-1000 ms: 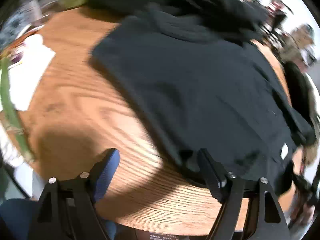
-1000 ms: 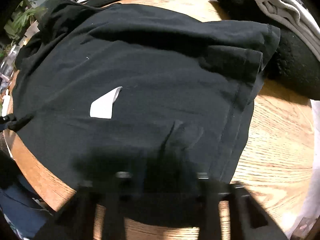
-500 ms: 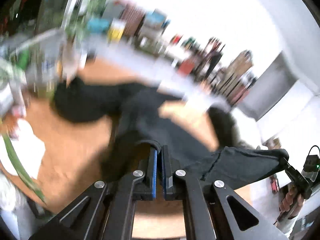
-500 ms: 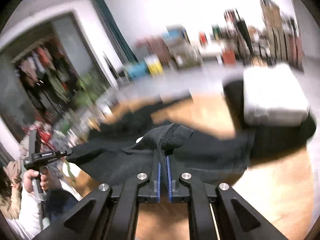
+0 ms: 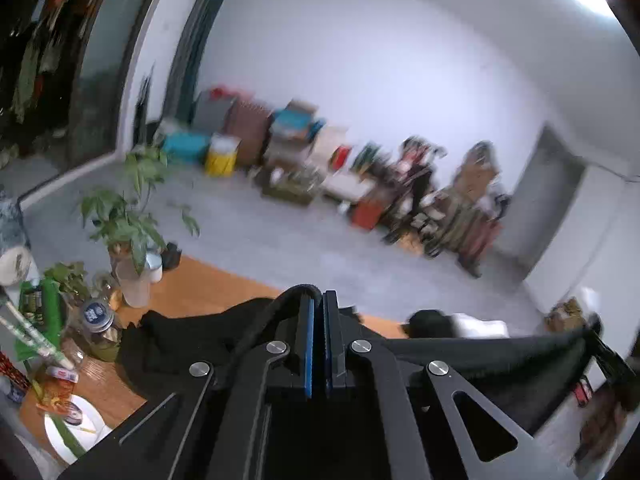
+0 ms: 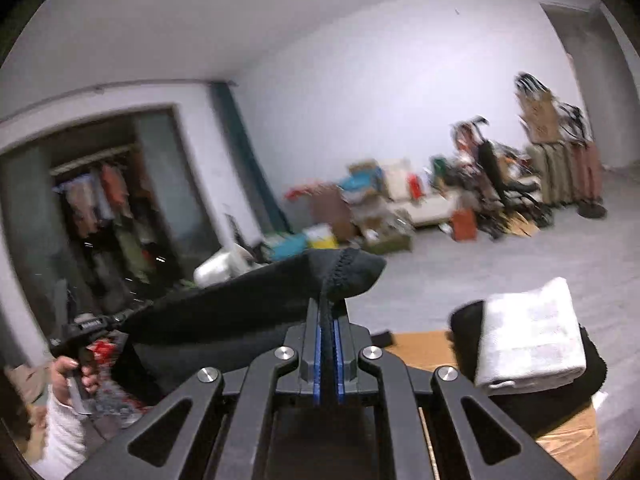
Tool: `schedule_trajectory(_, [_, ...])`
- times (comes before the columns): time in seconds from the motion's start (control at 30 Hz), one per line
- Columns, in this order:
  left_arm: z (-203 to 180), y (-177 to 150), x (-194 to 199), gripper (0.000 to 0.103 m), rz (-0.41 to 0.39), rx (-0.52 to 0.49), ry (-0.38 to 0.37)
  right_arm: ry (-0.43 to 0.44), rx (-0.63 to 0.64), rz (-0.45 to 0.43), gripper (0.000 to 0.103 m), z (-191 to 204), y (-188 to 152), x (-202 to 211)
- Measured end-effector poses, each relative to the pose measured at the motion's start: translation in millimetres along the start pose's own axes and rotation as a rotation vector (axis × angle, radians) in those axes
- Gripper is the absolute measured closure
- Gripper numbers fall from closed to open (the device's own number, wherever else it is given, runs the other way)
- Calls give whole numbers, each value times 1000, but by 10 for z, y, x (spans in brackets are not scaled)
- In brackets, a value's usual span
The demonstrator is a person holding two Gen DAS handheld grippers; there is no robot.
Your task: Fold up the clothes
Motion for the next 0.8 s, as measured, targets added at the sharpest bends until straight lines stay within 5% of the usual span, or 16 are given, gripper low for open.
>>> schedule_trajectory(0.03, [41,42,-262,90,52,42,-1,-51,-9,18,97,-73,32,-206])
schedule_trajectory(0.07, [92,34,-409,69,79,65,30,-114,-10,36,94,-140,28,-372])
schedule_trajectory(0.1, [156,-4,-454,53,68,67,81,-185,-14,60,73,-215,6,-528])
schedule_trajectory(0.13, [238,-80,-455,24,43,61,109,-255,-21,84,55,-285,-68,-640])
schedule_trajectory(0.17, [332,-190,-428,19,19,51,119,-300,-28,91,26,-326,-176,-700])
schedule_trajectory(0.2, [426,-301,-400,19,-5,41,129,-319,-28,99,16,-346,-319,-748])
schedule_trajectory(0.27, [696,-705,-470,19,85,29,149,-291,10,162,17,-322,-759,-833])
schedule_trajectory(0.47, [1580,-2022,-720,19,451,16,224,-190,-16,588,19,-571,-2526,-1214])
schedule_trajectory(0.63, [2104,-2243,-771,19,475,146,353,-262,24,750,24,-843,-3225,-1445])
schedule_trajectory(0.8, [2146,-2264,-1006,19,493,126,409,-263,83,811,24,-771,-3428,-1502])
Point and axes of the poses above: each gripper's, at about its wrist camera, not at the fingertips, and x roughly against the way its jaws point, z to its left, y to its top, the point moved 4 cm from there along -x, roughly the way its jaws point, and after that the axes turned 3 degrees about x, right-handed, at the moved point
